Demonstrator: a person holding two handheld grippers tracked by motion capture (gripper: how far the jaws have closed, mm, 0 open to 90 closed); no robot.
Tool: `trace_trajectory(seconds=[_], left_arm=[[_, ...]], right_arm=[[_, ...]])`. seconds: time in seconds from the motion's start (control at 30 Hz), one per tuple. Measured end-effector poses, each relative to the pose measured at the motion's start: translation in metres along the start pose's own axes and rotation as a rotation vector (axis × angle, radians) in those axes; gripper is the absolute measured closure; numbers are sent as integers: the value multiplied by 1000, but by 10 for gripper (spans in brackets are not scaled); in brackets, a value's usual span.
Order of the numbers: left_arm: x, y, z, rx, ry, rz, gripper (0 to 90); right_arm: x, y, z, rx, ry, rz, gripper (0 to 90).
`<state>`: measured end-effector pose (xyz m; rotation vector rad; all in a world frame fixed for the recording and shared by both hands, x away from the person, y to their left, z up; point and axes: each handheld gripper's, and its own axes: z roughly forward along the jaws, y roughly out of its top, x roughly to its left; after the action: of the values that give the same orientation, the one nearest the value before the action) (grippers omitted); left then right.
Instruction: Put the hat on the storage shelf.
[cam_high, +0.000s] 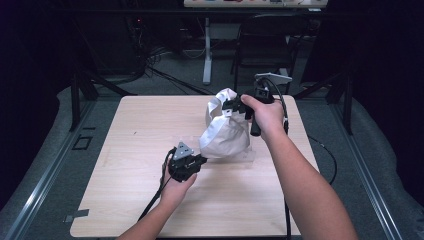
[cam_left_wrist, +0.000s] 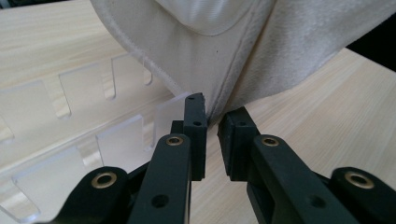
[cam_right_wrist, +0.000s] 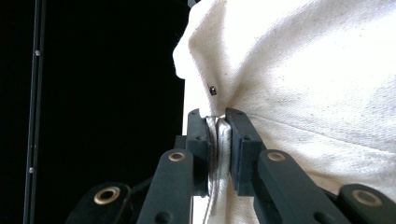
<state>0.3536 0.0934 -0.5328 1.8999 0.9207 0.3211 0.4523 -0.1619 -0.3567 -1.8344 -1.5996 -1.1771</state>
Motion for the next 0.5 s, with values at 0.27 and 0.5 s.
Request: trace_trajectory(seconds=[0.27, 0.5], left_arm=[[0, -2, -4, 8, 13, 17, 770], [0, -6, -3, 13, 22, 22, 846]], right_arm=[[2, -1, 9, 8, 3, -4, 808], [10, -5, 22, 34, 12, -24, 805]])
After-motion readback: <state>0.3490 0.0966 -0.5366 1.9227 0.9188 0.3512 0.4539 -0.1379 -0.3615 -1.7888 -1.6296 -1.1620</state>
